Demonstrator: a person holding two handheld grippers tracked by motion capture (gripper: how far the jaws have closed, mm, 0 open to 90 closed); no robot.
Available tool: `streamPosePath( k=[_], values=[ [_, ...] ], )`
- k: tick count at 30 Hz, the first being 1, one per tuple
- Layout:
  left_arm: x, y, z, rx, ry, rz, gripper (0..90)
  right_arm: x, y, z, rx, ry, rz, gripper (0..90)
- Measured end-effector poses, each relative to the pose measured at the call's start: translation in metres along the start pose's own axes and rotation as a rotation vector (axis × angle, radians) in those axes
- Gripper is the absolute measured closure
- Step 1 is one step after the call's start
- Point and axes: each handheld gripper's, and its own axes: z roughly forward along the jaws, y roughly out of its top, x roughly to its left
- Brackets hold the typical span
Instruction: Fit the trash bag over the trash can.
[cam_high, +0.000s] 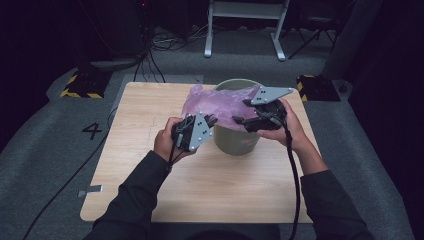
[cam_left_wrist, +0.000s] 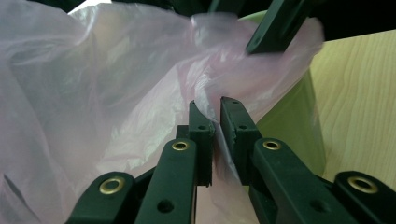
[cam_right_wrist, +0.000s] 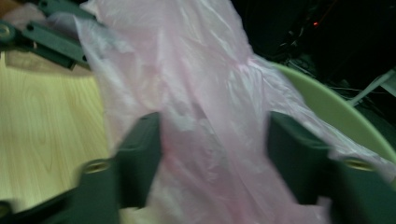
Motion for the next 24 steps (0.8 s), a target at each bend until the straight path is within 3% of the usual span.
streamPosePath(
  k=[1,2,3,5,6,10,11,13,15,16,17,21,24],
  values=[
    [-0.002,-0.001,0.001,-0.010,-0.020,0.002,80.3,0.001,-0.003,0.004,0.030,-0.020,-0.003,62.3],
    [-0.002,-0.001,0.001,-0.010,-0.020,0.002,79.4,0.001,-0.003,0.004,0.030,-0.020,-0.003,62.3],
    [-0.003,-0.002,0.001,-0.013,-0.034,0.002,78.0,0.001,-0.007,0.006,0.034,-0.010,-0.006,72.7],
    [-0.004,-0.003,-0.001,-0.017,-0.039,-0.010,73.2,0.000,-0.011,0.005,0.034,-0.023,-0.006,80.8],
    [-0.004,-0.003,-0.001,-0.017,-0.039,-0.010,69.1,-0.001,-0.012,0.004,0.024,-0.025,0.002,83.5],
    [-0.003,-0.007,-0.011,-0.067,-0.033,-0.103,41.5,-0.006,-0.018,-0.007,-0.028,-0.046,0.030,88.7],
    [-0.002,-0.008,-0.015,-0.084,-0.048,-0.129,36.0,-0.008,-0.020,-0.010,-0.038,-0.056,0.040,89.6],
    [0.001,-0.011,-0.022,-0.121,-0.082,-0.172,29.2,-0.012,-0.024,-0.015,-0.044,-0.067,0.053,89.7],
    [0.004,-0.014,-0.028,-0.128,-0.090,-0.189,24.0,-0.015,-0.028,-0.018,-0.048,-0.078,0.062,89.9],
    [0.004,-0.014,-0.028,-0.128,-0.090,-0.189,22.4,-0.015,-0.028,-0.018,-0.048,-0.078,0.062,89.9],
    [0.007,-0.016,-0.030,-0.108,-0.062,-0.205,21.5,-0.018,-0.033,-0.021,-0.055,-0.079,0.072,89.9],
    [0.013,-0.020,-0.027,-0.078,-0.101,-0.246,21.4,-0.023,-0.042,-0.025,-0.079,-0.080,0.093,89.1],
    [0.009,-0.020,-0.021,-0.063,-0.109,-0.230,35.8,-0.026,-0.047,-0.027,-0.087,-0.079,0.100,88.5]
  ],
)
